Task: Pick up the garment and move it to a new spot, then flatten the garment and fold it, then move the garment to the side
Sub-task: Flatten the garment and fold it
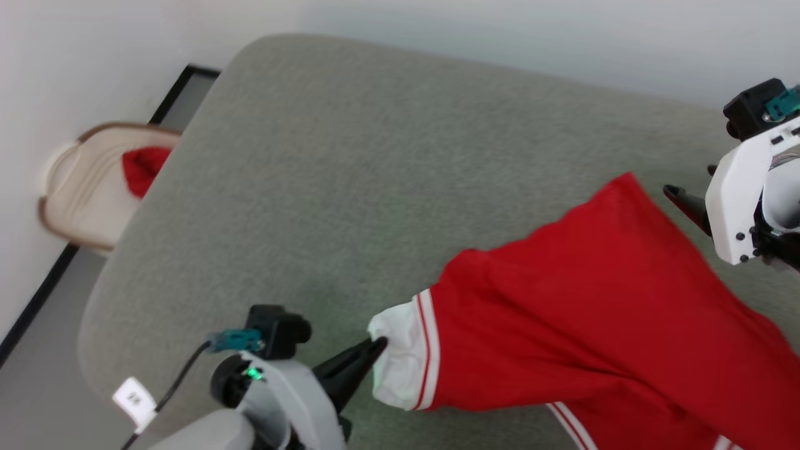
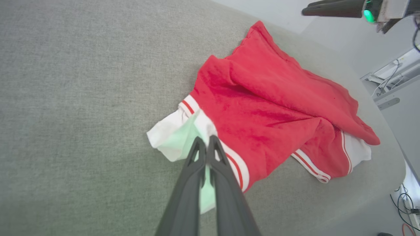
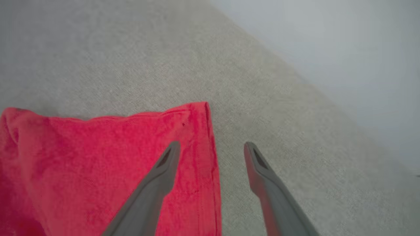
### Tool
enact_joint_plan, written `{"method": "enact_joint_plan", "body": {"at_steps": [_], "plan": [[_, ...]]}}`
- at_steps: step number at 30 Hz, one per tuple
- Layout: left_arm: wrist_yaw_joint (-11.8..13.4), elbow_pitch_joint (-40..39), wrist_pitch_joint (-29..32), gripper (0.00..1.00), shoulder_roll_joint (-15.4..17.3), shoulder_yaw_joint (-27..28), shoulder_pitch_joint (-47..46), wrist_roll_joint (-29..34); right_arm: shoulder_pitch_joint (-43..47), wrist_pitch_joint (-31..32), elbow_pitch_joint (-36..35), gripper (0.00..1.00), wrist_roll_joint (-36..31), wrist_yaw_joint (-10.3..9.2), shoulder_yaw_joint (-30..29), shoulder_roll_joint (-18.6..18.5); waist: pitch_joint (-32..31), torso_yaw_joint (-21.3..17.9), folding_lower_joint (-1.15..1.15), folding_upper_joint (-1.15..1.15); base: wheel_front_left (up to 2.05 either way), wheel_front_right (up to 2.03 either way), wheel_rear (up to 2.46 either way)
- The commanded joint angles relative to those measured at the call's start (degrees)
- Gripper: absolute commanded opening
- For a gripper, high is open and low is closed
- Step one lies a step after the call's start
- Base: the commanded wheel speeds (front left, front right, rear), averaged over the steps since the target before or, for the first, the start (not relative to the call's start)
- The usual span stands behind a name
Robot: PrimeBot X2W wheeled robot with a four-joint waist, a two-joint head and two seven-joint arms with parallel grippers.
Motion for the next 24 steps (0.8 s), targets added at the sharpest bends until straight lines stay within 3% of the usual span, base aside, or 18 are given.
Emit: {"method": "enact_joint_plan", "body": {"at_steps": [1, 8, 18, 19, 20, 24], "plan": [[-0.54, 0.42, -0.14, 0.0, -0.81, -0.13, -0.91, 0.48, -1.03, 0.3, 1.21, 1.0, 0.49, -0.01, 1.31, -0.19, 3.74, 3.96, 0.0, 0.0, 0.0, 0.0, 0.0], [-3.15, 4.07, -0.59, 0.0, -4.37, -0.93, -3.14, 1.16, -5.8, 3.78, 8.54, 1.0, 4.01, -0.01, 10.45, -0.83, 6.04, 6.84, 0.0, 0.0, 0.0, 0.0, 0.0], [-5.45, 7.94, -1.26, 0.0, -6.55, -1.35, -4.46, 1.17, -7.68, 11.38, 16.68, 1.0, 9.44, -0.04, 20.73, -1.31, 6.73, 8.34, 0.0, 0.0, 0.0, 0.0, 0.0], [-5.71, 8.2, -1.22, 0.0, -6.61, -1.33, -4.49, 1.04, -7.52, 12.54, 17.77, 0.37, 10.21, -0.04, 21.02, -1.28, 6.71, 8.38, 0.0, 0.0, 0.0, 0.0, 0.0], [-5.81, 8.42, -1.27, 0.0, -6.64, -1.28, -4.5, 0.9, -7.54, 13.76, 18.68, 0.0, 10.63, -0.04, 21.57, -1.26, 6.69, 8.36, 0.0, 0.0, 0.0, 0.0, 0.0], [-6.11, 9.2, -1.41, 0.0, -6.33, -1.05, -4.49, 0.55, -9.67, 14.28, 20.62, 0.0, 10.89, -0.04, 22.49, -1.72, 6.47, 8.01, 0.0, 0.0, 0.0, 0.0, 0.0]]}}
